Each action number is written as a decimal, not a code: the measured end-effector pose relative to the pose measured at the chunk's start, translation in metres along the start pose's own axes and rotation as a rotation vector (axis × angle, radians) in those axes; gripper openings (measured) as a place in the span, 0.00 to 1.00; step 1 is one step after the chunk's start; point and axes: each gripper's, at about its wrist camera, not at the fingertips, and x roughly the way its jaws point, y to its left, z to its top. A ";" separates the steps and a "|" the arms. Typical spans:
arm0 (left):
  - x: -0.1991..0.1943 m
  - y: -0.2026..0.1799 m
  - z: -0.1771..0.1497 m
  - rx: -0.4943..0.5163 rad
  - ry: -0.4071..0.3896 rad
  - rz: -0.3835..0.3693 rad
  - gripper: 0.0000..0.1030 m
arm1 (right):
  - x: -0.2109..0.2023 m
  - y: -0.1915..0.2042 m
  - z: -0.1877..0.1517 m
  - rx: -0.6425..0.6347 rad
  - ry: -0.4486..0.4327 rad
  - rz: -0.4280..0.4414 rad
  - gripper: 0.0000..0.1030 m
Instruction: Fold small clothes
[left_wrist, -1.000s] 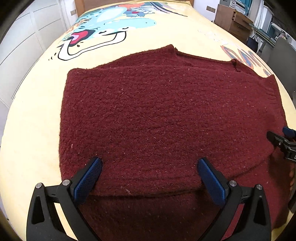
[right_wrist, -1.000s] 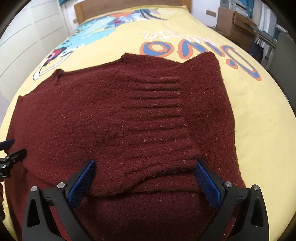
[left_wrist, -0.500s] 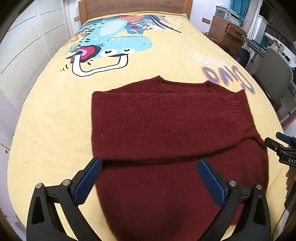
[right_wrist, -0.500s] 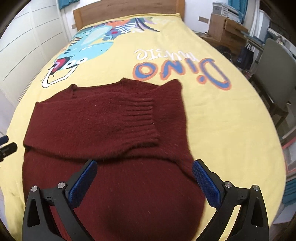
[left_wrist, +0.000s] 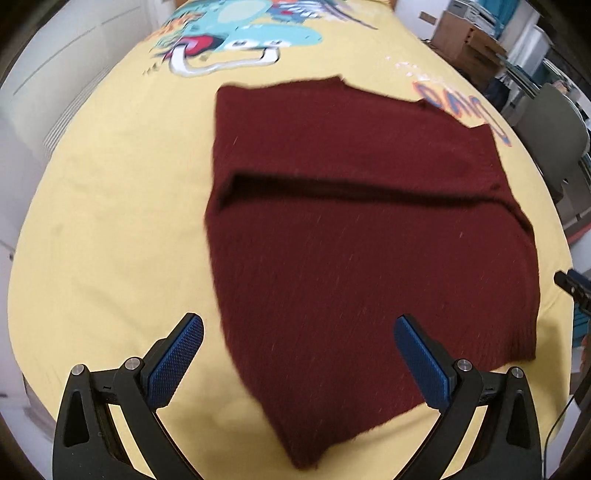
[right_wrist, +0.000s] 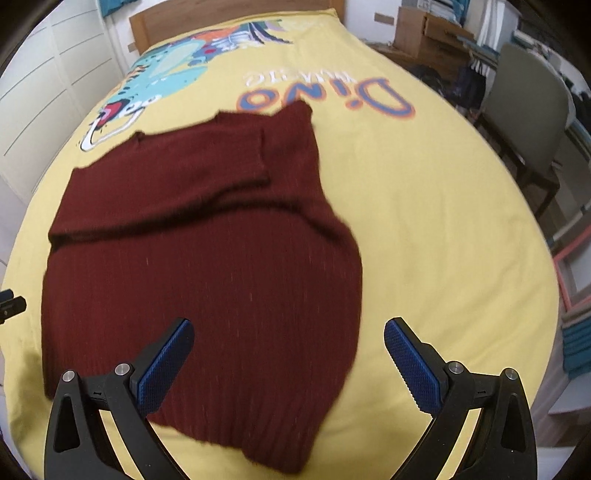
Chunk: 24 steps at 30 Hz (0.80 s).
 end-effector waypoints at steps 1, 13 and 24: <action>0.002 0.003 -0.005 -0.013 0.009 0.003 0.99 | 0.003 -0.001 -0.007 0.009 0.009 0.005 1.00; 0.047 0.010 -0.052 -0.069 0.144 -0.019 0.99 | 0.039 -0.017 -0.062 0.109 0.159 0.034 1.00; 0.075 0.000 -0.063 -0.061 0.210 -0.092 0.72 | 0.065 -0.010 -0.066 0.091 0.257 0.037 1.00</action>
